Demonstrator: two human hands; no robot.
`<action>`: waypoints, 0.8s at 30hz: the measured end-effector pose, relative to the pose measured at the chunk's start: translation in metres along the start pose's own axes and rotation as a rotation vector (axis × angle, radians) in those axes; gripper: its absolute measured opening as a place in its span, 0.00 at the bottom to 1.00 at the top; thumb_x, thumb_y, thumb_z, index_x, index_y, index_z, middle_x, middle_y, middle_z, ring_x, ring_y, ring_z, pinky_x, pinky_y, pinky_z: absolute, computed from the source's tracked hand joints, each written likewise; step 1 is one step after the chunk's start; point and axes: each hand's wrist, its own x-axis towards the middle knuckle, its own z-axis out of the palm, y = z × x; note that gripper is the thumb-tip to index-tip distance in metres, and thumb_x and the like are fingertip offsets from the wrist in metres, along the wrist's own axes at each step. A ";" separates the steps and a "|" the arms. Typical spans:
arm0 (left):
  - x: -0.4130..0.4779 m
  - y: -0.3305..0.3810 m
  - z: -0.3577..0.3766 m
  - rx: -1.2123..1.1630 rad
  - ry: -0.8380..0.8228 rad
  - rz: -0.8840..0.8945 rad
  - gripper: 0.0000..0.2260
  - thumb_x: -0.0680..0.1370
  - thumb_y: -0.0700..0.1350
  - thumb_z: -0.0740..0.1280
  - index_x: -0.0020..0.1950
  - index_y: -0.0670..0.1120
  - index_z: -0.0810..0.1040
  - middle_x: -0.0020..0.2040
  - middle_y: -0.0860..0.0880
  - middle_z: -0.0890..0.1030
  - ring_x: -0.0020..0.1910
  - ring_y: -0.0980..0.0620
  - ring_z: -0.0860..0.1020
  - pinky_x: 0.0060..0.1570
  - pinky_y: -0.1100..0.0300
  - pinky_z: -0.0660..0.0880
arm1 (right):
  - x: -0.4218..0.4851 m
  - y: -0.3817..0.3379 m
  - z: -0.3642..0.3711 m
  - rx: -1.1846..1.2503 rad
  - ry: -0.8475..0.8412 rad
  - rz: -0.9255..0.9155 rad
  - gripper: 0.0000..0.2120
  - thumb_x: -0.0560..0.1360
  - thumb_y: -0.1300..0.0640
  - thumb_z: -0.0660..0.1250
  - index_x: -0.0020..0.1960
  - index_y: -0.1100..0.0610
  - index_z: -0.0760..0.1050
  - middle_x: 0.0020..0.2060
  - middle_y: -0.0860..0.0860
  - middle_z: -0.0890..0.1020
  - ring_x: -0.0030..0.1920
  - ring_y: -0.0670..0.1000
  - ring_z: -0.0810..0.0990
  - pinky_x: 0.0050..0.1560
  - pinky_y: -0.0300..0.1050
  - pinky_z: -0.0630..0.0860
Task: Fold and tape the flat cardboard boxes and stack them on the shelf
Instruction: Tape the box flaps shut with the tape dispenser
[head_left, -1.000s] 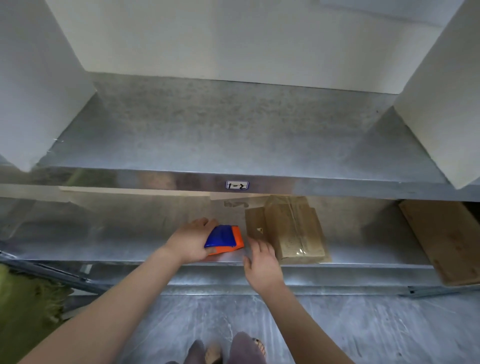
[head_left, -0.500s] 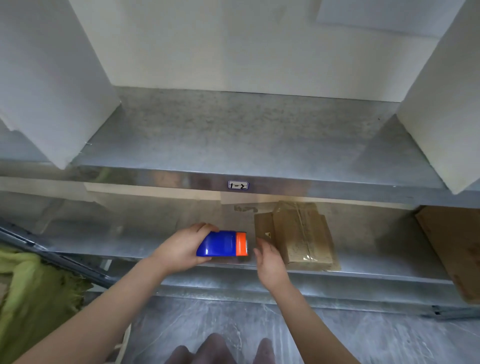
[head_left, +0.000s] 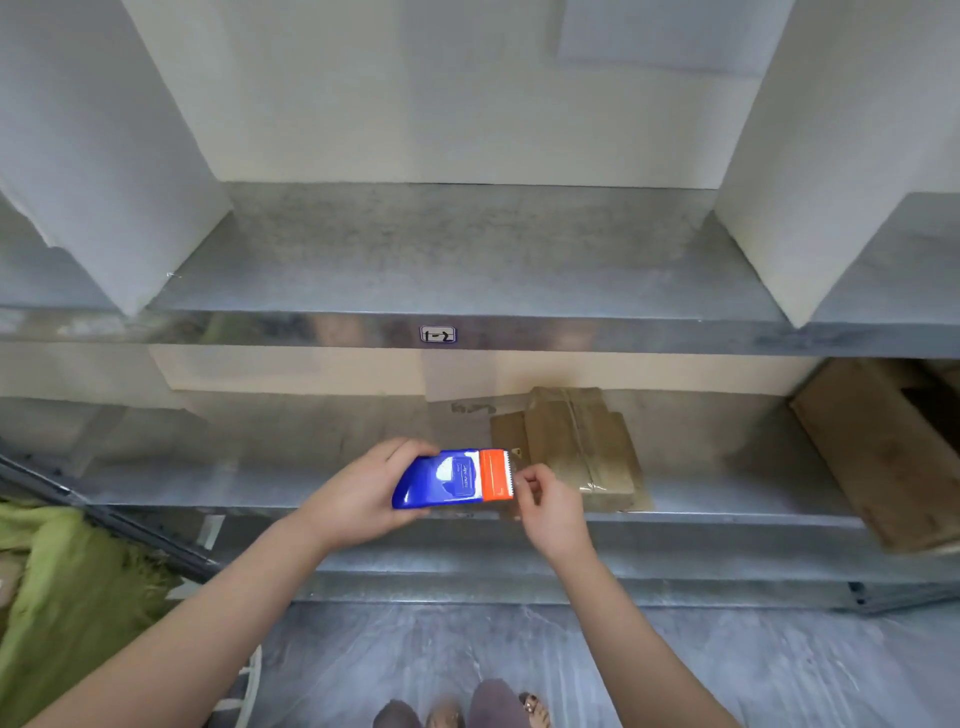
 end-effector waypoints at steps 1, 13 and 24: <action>0.000 0.003 0.004 -0.012 -0.007 0.004 0.29 0.71 0.51 0.75 0.68 0.49 0.69 0.63 0.54 0.73 0.62 0.57 0.71 0.60 0.72 0.63 | -0.004 0.001 -0.005 -0.022 0.035 0.003 0.05 0.79 0.60 0.64 0.45 0.56 0.77 0.35 0.46 0.79 0.37 0.49 0.76 0.37 0.36 0.64; 0.012 0.051 0.042 -0.042 -0.020 0.019 0.31 0.70 0.53 0.76 0.70 0.51 0.69 0.63 0.63 0.70 0.62 0.66 0.67 0.61 0.78 0.58 | -0.025 0.048 -0.076 -0.248 0.096 0.092 0.07 0.80 0.56 0.61 0.49 0.57 0.75 0.45 0.53 0.82 0.47 0.57 0.79 0.41 0.45 0.70; 0.025 0.060 0.030 0.029 0.029 -0.113 0.30 0.68 0.53 0.78 0.67 0.51 0.72 0.62 0.58 0.75 0.61 0.57 0.74 0.60 0.66 0.67 | 0.021 0.096 -0.149 -0.310 -0.012 0.240 0.07 0.79 0.57 0.60 0.50 0.58 0.75 0.49 0.60 0.82 0.52 0.62 0.79 0.49 0.48 0.73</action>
